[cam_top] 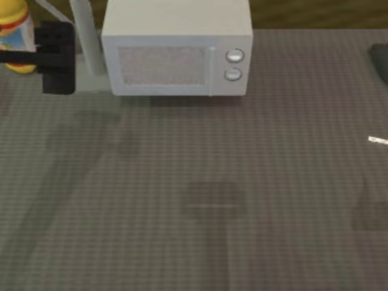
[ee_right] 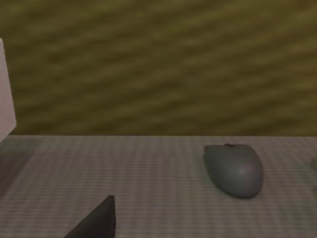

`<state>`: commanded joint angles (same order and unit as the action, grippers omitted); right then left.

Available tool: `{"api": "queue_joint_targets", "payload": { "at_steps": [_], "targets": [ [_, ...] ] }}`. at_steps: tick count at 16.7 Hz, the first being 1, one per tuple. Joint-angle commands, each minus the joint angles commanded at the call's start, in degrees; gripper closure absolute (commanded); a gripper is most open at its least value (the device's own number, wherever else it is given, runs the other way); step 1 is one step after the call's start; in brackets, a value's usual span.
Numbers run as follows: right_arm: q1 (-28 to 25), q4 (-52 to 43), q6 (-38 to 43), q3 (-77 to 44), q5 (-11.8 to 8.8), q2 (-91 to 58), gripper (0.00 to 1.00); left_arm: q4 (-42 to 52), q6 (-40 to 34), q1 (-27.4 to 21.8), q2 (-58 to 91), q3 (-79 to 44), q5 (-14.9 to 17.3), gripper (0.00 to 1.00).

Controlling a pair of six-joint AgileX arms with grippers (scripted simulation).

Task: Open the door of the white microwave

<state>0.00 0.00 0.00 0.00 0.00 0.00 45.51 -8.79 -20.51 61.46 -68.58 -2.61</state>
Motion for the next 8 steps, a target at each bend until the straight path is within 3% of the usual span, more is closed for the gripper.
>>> {"api": "queue_joint_targets", "payload": {
  "at_steps": [8],
  "targets": [
    [0.0,0.0,0.0,0.0,0.0,0.0,0.00,22.4,-11.2,-12.8,41.7,-43.5,-5.0,0.00]
  ]
}}
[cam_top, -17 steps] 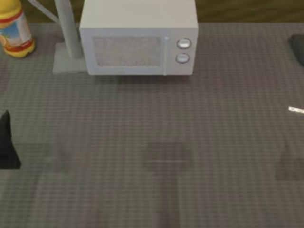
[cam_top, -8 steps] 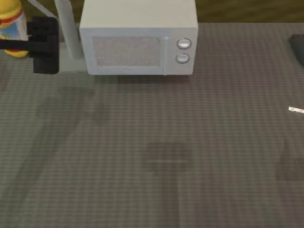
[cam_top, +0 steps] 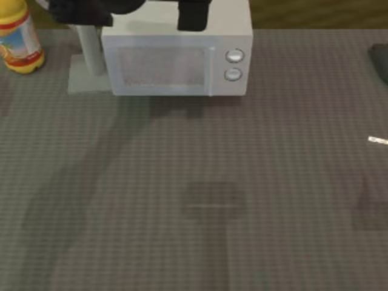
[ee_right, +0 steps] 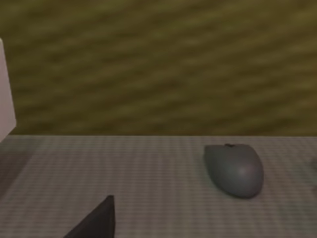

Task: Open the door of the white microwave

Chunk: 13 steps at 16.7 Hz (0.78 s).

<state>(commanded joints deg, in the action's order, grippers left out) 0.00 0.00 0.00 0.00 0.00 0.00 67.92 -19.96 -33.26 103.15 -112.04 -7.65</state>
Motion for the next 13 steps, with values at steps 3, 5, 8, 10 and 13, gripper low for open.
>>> {"api": "queue_joint_targets", "payload": {
  "at_steps": [3,5,8,10,13],
  "targets": [
    [0.0,0.0,0.0,0.0,0.0,0.0,0.00,4.3,-4.8,-2.8,11.9,-12.0,-2.6,0.00],
    [0.0,0.0,0.0,0.0,0.0,0.0,0.00,5.9,-7.6,-4.0,18.0,-18.2,-4.8,0.00],
    [0.0,0.0,0.0,0.0,0.0,0.0,0.00,6.5,-11.3,-5.0,24.5,-24.9,-8.0,0.00],
    [0.0,0.0,0.0,0.0,0.0,0.0,0.00,6.4,-13.7,-5.4,27.8,-28.4,-9.4,0.00],
    [0.0,0.0,0.0,0.0,0.0,0.0,0.00,6.8,-15.8,-6.1,31.5,-31.9,-10.8,0.00]
  ]
}}
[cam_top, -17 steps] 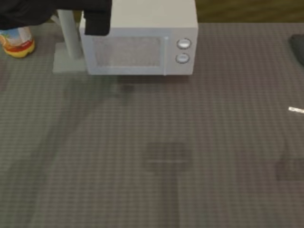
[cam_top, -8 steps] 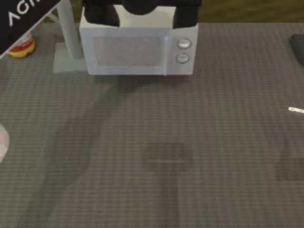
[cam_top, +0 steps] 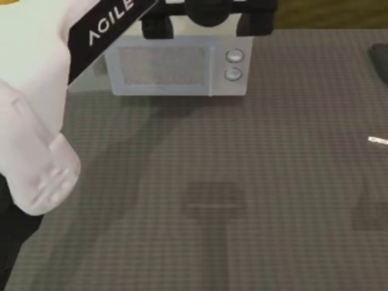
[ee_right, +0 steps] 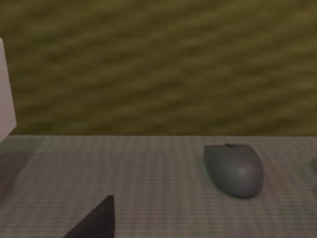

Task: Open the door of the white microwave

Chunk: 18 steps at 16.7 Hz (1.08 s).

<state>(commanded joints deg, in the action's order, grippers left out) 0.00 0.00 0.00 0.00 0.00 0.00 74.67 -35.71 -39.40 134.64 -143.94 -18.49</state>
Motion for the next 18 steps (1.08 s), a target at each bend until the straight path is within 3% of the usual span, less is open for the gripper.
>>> {"api": "queue_joint_targets", "payload": {
  "at_steps": [7,14,18],
  "targets": [
    [0.0,0.0,0.0,0.0,0.0,0.0,0.00,-0.1,0.0,0.2,0.6,-0.1,-0.2,0.00],
    [0.0,0.0,0.0,0.0,0.0,0.0,0.00,-12.0,2.4,2.5,4.9,6.4,0.9,0.00],
    [0.0,0.0,0.0,0.0,0.0,0.0,0.00,-13.3,2.8,2.9,5.5,7.3,1.0,0.00]
  ]
}}
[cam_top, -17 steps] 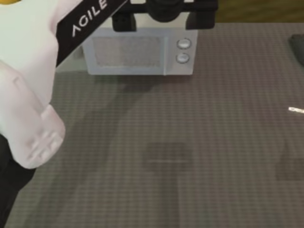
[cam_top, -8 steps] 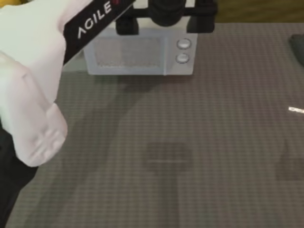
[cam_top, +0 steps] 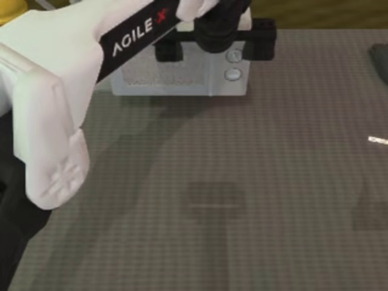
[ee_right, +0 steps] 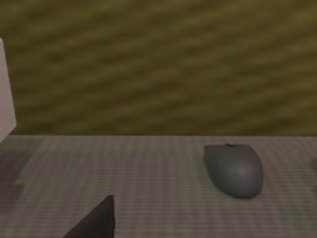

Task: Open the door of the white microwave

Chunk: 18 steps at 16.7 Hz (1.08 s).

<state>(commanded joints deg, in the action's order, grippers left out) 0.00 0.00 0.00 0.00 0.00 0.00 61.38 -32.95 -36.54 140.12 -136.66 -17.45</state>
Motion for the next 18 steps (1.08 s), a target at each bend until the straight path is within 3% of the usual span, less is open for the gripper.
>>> {"api": "queue_joint_targets", "payload": {
  "at_steps": [1,14,18],
  "targets": [
    [0.0,0.0,0.0,0.0,0.0,0.0,0.00,0.0,0.0,0.0,0.0,0.0,0.0,0.00],
    [0.0,0.0,0.0,0.0,0.0,0.0,0.00,0.0,0.0,0.0,0.0,0.0,0.0,0.98],
    [0.0,0.0,0.0,0.0,0.0,0.0,0.00,0.0,0.0,0.0,0.0,0.0,0.0,1.00]
  ]
}}
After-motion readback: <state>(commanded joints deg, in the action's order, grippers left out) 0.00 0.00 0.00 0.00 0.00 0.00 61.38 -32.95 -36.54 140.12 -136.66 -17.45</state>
